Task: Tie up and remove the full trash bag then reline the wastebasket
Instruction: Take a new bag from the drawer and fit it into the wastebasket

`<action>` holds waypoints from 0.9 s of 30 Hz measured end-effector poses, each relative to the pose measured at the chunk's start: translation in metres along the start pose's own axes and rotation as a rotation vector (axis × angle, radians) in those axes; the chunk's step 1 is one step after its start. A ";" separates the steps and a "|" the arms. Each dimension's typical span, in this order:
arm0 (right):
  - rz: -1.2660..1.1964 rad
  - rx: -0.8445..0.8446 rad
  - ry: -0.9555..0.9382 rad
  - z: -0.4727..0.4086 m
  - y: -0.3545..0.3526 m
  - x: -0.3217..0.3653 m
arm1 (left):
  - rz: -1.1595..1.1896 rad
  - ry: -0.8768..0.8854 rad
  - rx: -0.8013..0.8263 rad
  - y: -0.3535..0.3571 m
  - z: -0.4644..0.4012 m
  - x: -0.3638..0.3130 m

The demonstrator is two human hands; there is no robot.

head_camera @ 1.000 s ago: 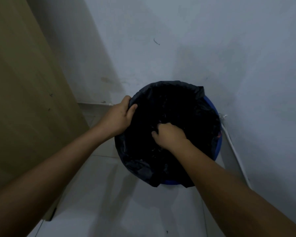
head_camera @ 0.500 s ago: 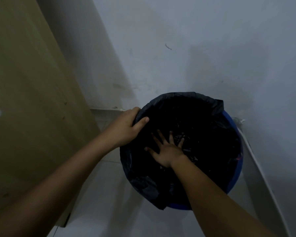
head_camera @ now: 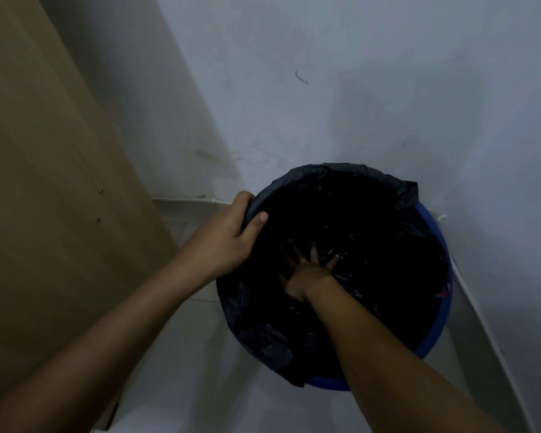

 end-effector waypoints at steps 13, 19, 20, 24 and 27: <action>0.431 -0.897 -0.316 0.139 -0.129 0.045 | 0.010 -0.161 0.000 0.001 -0.010 0.000; 0.439 -1.055 -0.019 0.173 -0.155 0.005 | 0.033 -0.204 0.039 -0.006 -0.001 0.002; 0.444 -1.078 -0.016 0.175 -0.155 0.001 | 0.026 -0.216 0.035 -0.008 0.001 0.005; 0.302 -1.187 -0.014 0.178 -0.155 -0.011 | 0.023 -0.253 0.021 -0.017 0.007 0.018; 0.045 -1.108 -0.013 0.176 -0.155 -0.023 | 0.036 -0.289 0.018 -0.022 0.010 0.027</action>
Point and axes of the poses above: each hand's wrist, its own z-axis away from the middle knuckle, its own y-axis out of the palm, x = y × z, the point moved 5 cm from there along -z, towards the middle knuckle, and after that the axes turned 15 degrees about -y, right-handed, at the moved point
